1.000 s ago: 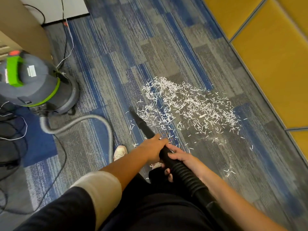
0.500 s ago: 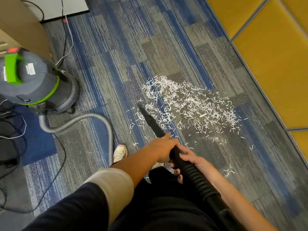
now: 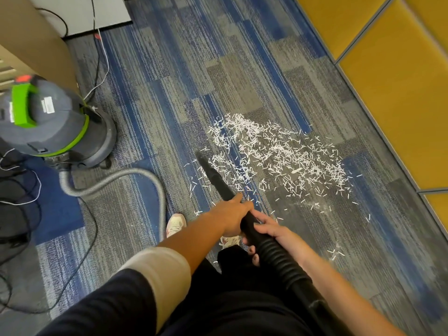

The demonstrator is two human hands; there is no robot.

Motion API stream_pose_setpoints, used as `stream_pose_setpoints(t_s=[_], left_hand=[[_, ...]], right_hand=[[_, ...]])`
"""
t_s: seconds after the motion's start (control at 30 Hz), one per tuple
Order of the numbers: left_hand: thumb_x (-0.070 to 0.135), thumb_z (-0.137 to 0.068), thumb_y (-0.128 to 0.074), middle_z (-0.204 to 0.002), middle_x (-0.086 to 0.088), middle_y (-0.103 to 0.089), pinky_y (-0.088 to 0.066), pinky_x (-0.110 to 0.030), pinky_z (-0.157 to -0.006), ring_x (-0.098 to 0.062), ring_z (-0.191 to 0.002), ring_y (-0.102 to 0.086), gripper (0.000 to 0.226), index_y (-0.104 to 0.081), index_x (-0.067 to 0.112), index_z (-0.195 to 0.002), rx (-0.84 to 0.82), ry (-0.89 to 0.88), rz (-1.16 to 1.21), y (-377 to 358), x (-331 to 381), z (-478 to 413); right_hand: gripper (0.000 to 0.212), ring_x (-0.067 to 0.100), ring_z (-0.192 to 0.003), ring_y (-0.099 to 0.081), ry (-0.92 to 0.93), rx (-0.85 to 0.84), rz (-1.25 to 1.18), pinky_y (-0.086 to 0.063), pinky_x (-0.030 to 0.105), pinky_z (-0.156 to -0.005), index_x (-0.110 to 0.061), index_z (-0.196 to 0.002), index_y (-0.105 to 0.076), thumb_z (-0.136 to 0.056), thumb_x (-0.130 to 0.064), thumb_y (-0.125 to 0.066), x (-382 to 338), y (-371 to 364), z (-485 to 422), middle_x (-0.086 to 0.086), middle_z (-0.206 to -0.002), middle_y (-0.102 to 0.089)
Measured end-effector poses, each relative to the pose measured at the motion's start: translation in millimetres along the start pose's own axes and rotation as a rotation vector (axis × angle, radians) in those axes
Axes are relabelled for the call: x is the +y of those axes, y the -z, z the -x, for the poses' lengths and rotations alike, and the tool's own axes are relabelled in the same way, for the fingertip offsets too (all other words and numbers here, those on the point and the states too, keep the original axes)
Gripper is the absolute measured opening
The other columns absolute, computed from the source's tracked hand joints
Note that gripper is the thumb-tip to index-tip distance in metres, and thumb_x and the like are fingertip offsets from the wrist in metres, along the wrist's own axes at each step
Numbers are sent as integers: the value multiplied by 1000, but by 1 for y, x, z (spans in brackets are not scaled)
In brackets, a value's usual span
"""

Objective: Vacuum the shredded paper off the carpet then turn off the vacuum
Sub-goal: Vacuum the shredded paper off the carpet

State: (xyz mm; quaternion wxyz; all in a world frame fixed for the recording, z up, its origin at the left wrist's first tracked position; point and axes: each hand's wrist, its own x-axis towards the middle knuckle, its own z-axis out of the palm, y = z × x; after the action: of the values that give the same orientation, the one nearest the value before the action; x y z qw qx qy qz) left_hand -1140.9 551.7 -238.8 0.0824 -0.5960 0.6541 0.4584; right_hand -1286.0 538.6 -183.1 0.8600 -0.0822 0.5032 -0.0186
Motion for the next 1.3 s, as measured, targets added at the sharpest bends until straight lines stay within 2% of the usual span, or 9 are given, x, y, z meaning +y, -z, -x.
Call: stream_pose_setpoints(t_s=[0.23, 0.4, 0.53, 0.7, 0.8, 0.97, 1.07, 1.17, 1.3], left_hand=[[17, -85, -64, -117, -7, -38, -50, -44, -84, -32, -101, -57, 36, -43, 19, -114, 67, -51, 18, 4, 4, -10], [18, -85, -64, -124, -8, -36, -50, -43, -83, -32, -104, -57, 39, -41, 20, -116, 53, -56, -3, 5, 10, -18], [20, -86, -64, -139, -12, -30, -47, -44, -89, -36, -114, -54, 42, -40, 20, -121, -3, -32, -16, -4, 4, -13], [18, -86, -62, -134, -11, -32, -46, -48, -93, -38, -117, -51, 42, -40, 17, -122, -16, 25, 39, -8, -6, 0], [18, -86, -63, -133, -11, -34, -46, -42, -93, -35, -119, -51, 45, -39, 16, -124, 5, 47, 57, -9, -10, 11], [20, -87, -60, -132, -7, -34, -38, -35, -75, -33, -116, -53, 46, -37, 17, -127, 52, 110, 62, -13, -6, 25], [24, -87, -62, -132, -10, -35, -44, -40, -86, -34, -116, -53, 45, -39, 17, -124, 72, 105, 72, -20, -2, 28], [26, -85, -65, -126, -10, -38, -46, -41, -86, -34, -110, -55, 46, -40, 17, -122, 72, 105, 87, -24, 4, 28], [25, -85, -64, -121, -10, -39, -45, -40, -80, -34, -105, -56, 42, -42, 17, -120, 96, 97, 85, -23, 12, 26]], right_hand=[[50, 26, -45, -54, 41, 33, 7, -49, 30, -42, -32, -137, -40, -94, -7, -44, -8, 3, 6, 21, -74, -54], [49, 26, -45, -55, 59, 76, 29, -50, 31, -42, -32, -135, -42, -94, -7, -45, -11, 7, 8, 21, -76, -54], [51, 26, -46, -55, 38, 74, 43, -50, 31, -41, -32, -137, -40, -93, -7, -46, -3, 8, 3, 22, -77, -54], [50, 26, -45, -55, 11, 59, 77, -50, 31, -41, -32, -137, -39, -95, -6, -44, 2, -2, -2, 21, -71, -55], [50, 26, -45, -56, -26, 48, 108, -51, 30, -42, -32, -137, -38, -95, -6, -44, 4, -9, -4, 21, -71, -56], [40, 26, -46, -55, -46, 24, 191, -50, 28, -42, -32, -124, -48, -95, -5, -44, 4, -17, 2, 20, -71, -56], [37, 25, -46, -55, -64, 6, 246, -50, 28, -42, -33, -113, -54, -94, -4, -42, 3, -17, 10, 20, -72, -56], [38, 25, -44, -55, -63, 21, 265, -50, 28, -41, -31, -115, -54, -93, -3, -41, 3, -15, 15, 20, -69, -57], [43, 26, -44, -55, -45, 57, 266, -50, 29, -40, -29, -128, -48, -94, -3, -42, 3, -9, 20, 21, -69, -59]])
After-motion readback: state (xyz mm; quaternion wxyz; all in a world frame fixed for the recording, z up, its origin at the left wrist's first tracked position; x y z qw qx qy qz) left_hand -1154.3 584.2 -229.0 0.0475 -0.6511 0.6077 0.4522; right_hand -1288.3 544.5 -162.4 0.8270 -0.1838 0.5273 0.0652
